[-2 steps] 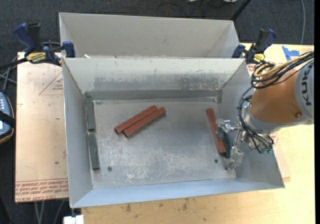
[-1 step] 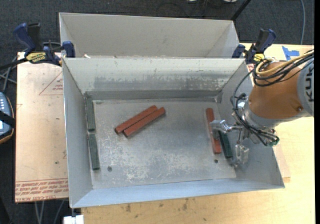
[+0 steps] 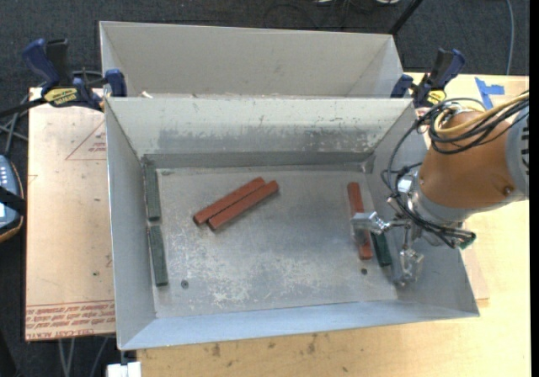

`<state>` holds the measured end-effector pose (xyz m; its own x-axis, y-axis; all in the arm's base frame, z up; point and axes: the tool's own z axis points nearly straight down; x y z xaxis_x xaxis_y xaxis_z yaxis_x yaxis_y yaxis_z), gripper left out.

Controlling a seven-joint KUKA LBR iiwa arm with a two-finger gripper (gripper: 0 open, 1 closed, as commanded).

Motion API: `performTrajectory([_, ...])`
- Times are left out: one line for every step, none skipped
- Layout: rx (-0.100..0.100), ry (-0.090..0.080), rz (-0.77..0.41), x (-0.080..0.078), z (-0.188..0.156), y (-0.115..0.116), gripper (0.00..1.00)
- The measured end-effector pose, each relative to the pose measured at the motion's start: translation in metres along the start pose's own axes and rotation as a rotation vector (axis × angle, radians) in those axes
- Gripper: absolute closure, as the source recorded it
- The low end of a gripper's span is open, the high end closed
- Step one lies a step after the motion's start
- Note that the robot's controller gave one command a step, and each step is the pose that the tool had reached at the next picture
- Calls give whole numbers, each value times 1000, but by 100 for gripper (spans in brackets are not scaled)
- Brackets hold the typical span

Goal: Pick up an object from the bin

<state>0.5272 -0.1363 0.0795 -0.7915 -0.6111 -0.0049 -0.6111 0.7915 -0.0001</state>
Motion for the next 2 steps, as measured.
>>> performTrajectory([0,1,-240,-26,1,-18,100])
performTrajectory([-2,-5,-239,-29,1,-15,0])
